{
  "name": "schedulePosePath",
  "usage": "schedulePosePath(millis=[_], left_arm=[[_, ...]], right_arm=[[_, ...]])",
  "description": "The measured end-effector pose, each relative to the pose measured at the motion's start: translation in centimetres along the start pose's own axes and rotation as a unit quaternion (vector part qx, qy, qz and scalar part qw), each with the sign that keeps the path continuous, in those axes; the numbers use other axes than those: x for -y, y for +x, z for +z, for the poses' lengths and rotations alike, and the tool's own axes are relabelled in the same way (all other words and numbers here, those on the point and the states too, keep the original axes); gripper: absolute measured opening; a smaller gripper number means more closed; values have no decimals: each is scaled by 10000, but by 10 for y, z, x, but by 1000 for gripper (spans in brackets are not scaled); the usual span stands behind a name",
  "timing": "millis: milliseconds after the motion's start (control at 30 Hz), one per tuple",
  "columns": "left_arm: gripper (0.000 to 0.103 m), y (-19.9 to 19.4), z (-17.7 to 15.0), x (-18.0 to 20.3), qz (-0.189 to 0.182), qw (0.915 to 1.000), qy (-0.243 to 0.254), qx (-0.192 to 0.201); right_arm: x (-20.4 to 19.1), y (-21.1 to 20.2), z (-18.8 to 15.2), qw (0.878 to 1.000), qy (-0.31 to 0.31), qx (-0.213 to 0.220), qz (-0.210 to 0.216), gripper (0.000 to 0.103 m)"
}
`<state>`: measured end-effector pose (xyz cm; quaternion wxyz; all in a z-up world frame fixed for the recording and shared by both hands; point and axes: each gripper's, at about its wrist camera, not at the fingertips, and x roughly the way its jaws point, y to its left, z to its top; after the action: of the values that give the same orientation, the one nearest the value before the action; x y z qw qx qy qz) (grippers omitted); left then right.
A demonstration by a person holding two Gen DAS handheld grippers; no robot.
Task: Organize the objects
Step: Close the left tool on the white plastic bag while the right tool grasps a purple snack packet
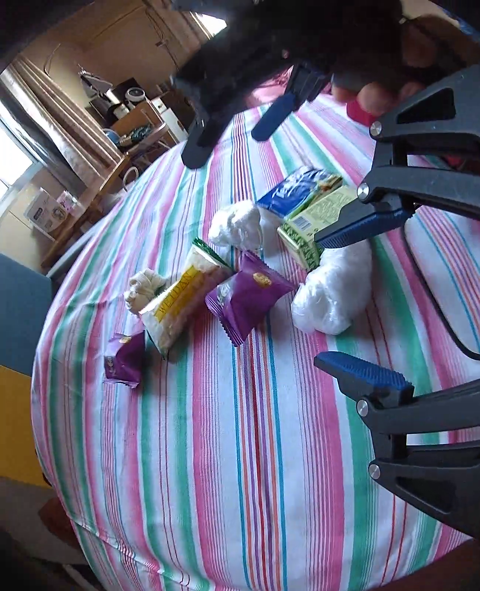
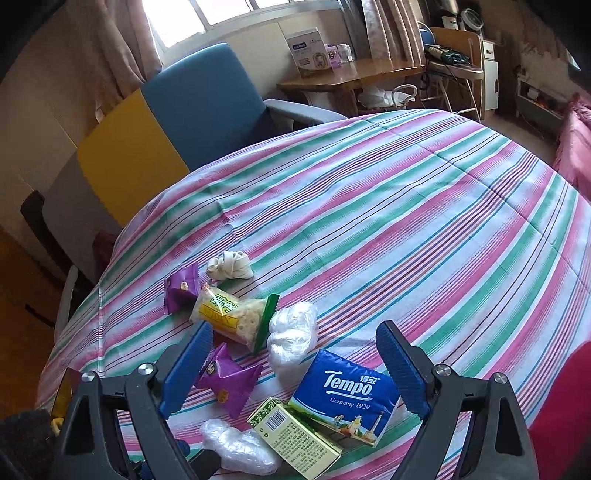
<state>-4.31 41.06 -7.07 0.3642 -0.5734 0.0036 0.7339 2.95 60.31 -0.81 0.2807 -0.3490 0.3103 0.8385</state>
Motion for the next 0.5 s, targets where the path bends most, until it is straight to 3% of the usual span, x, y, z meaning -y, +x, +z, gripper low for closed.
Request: schedulePosePath(millis=[100,167,267,300,500], left_arm=[[59,19,-2,0,-26,9998,-102,-179],[59,21,-5,5,40,9999,142,-15],[45,16,-10,6,-65,9993,379,11],[45,12,-11,5,-20,9988,480,25],[43,-17,-21,-36,-108,9988,476,-66]], right_arm=[[0,0,0,10000,-1,12,21,91],[0,2,0,10000,-1,-20,38,91],[-5,2,1,9999,-123,-9,97,91],[-7,2,0,9997,-183,-9,132,91],[-28,6,-7,9963,-653,-170,534,88]])
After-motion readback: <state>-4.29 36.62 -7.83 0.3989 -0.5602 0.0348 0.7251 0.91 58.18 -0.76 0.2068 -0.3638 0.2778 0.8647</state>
